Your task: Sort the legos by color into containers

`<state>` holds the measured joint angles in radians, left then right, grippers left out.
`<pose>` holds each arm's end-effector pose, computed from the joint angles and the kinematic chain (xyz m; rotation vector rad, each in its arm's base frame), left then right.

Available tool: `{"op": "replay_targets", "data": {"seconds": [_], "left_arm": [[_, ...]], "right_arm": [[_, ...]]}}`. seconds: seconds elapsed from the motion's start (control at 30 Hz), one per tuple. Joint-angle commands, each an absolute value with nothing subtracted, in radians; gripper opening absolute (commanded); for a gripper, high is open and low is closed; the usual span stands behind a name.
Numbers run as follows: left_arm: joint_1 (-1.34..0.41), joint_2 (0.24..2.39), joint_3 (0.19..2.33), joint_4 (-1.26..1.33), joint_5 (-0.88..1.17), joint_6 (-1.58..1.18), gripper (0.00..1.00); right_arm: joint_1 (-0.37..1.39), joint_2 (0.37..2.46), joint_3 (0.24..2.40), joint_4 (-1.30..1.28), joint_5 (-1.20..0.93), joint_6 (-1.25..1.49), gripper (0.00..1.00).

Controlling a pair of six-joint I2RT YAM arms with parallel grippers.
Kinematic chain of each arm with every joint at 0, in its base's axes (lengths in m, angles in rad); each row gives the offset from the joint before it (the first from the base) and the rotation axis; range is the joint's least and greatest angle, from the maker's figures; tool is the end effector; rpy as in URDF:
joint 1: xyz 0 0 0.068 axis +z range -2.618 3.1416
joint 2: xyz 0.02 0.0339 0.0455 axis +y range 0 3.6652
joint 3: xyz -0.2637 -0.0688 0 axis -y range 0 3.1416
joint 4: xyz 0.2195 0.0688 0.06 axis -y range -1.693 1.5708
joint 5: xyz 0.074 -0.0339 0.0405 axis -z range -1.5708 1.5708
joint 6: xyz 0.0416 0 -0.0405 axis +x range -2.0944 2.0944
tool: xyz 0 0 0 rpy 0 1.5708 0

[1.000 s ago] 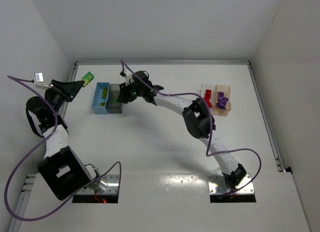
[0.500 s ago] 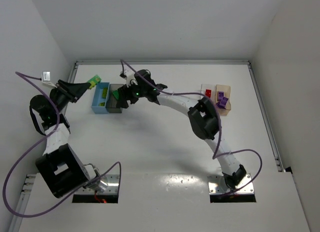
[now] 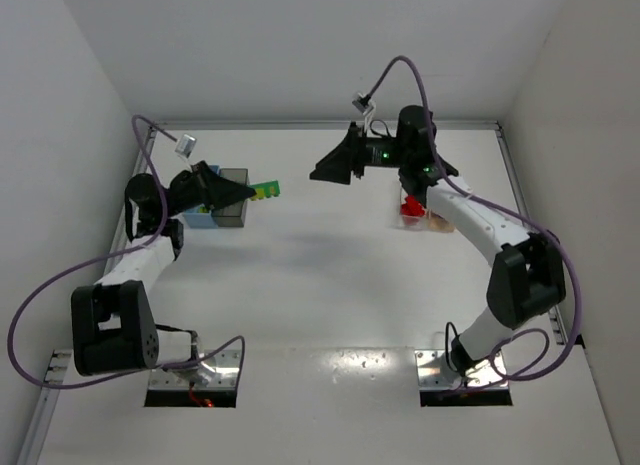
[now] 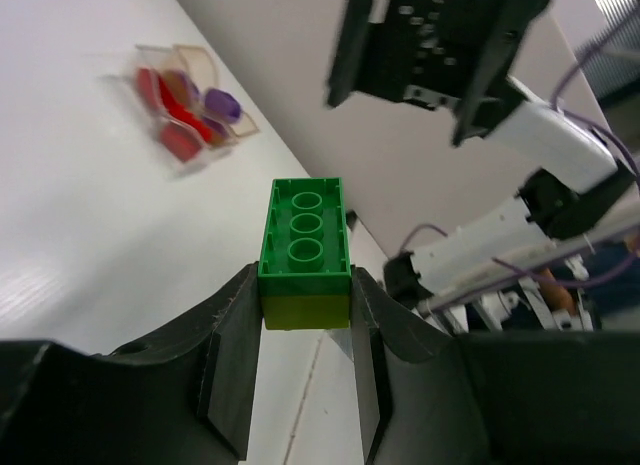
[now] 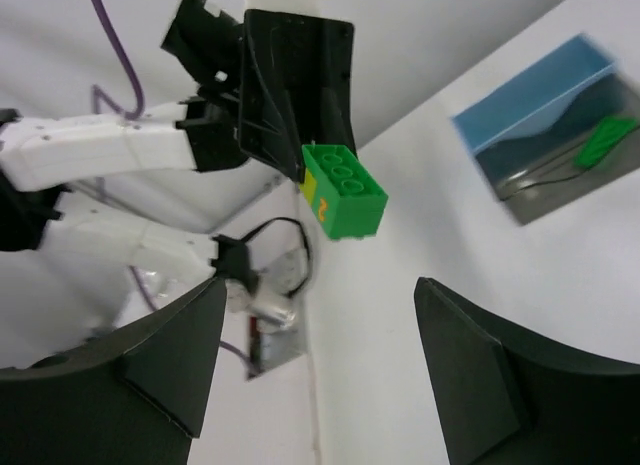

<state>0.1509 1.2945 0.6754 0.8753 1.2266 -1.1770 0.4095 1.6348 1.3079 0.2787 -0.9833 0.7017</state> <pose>0.2499 -0.0016 0.3110 0.1294 1.7126 -1.5853 0.3173 0.1755 0.3583 -0.5978 1.7699 1.5934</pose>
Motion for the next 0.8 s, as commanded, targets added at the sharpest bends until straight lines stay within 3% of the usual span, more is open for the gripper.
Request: {"op": "replay_targets", "data": {"seconds": [0.0, 0.27, 0.77], "left_arm": [[0.083, 1.318, 0.703, 1.081, 1.249, -1.253, 0.0], [0.055, 1.436, 0.725, 1.42, 1.178, -1.58, 0.0], [0.006, 1.457, 0.735, 1.443, 1.169, -1.591, 0.0]], "right_arm": [[0.431, 1.631, 1.188, 0.519, -1.057, 0.917, 0.76], [0.44, 1.655, 1.098, 0.741, -1.008, 1.143, 0.76], [0.492, 1.756, 1.21, 0.723, -0.968, 1.143, 0.73]]}}
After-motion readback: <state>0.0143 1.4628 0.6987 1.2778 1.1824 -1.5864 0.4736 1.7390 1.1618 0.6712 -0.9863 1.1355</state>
